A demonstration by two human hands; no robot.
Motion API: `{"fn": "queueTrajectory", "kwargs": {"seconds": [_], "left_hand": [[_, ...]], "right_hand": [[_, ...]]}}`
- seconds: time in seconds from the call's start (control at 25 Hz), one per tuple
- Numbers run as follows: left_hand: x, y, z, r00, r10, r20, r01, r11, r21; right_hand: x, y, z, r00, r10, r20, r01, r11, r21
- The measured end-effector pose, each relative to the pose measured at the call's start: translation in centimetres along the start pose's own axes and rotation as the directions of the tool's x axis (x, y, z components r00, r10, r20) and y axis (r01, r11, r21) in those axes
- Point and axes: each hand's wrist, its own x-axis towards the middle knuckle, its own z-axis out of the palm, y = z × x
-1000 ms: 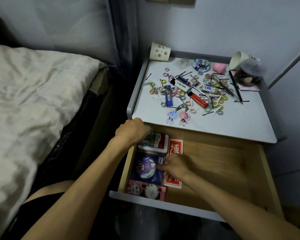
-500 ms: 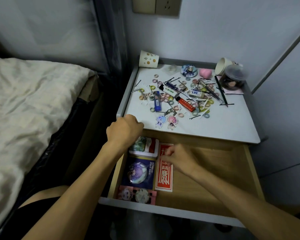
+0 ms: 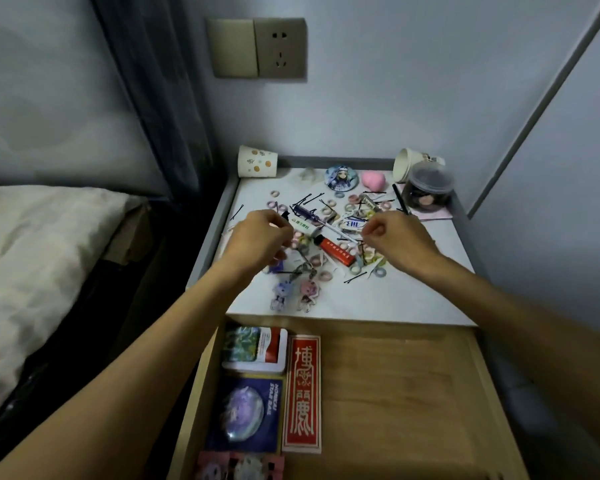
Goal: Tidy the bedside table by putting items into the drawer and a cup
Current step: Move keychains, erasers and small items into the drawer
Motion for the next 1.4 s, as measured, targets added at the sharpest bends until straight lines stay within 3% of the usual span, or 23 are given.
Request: {"fn": "queueTrajectory", "kwargs": {"seconds": [0.2,0.32,0.44,0.56,0.72,0.92,1.12,1.28,1.32,1.4], "left_hand": [[4.9,0.9,2.3,0.995,0.093,-0.026,-0.07,0.882,0.467],[7.0,1.0,3.5,0.993,0.119,-0.007,-0.094,0.818,0.568],[7.8,1.2,4.5,0.987,0.159,0.014,-0.137,0.8,0.585],[7.4,1.3,5.8,0.98,0.186,0.065,-0.193,0.84,0.507],[5.8,1.3,6.1,0.976,0.191,0.101,-0.216,0.882,0.42],[4.1,1.4,5.5,0.991,0.057,0.117,-0.059,0.998,0.013],[3.9,3.6,6.8,0.98,-0.06,0.188,0.114,0.95,-0.29],[4.4,4.4,7.6,0.991,-0.079,0.111,0.121,0.891,-0.438],[4.6,4.2,7.5,0.993,-0.097,0.064,0.115,0.882,-0.456],[4.9,3.6,6.8,0.989,-0.146,0.004,0.13,0.868,-0.479]], "right_hand": [[3.8,2.3,0.1,0.999,-0.03,0.016,0.031,0.997,-0.073],[4.4,3.6,-0.3,0.995,0.022,-0.098,-0.027,0.998,-0.053],[4.2,5.7,-1.5,0.964,0.064,-0.258,-0.123,0.968,-0.219],[4.0,7.8,-1.4,0.965,0.045,-0.259,-0.15,0.903,-0.402],[4.6,8.5,-1.0,0.978,0.1,-0.183,-0.167,0.899,-0.404],[4.6,7.5,-1.5,0.98,0.01,-0.198,-0.094,0.902,-0.422],[2.2,2.8,-1.3,0.982,-0.117,-0.15,0.113,0.993,-0.035],[0.2,-0.1,-0.5,0.976,-0.207,0.064,0.194,0.967,0.164],[0.6,0.1,-0.4,0.975,-0.211,0.07,0.195,0.964,0.181],[2.7,1.6,-0.4,0.985,-0.163,-0.063,0.167,0.984,0.068]]}}
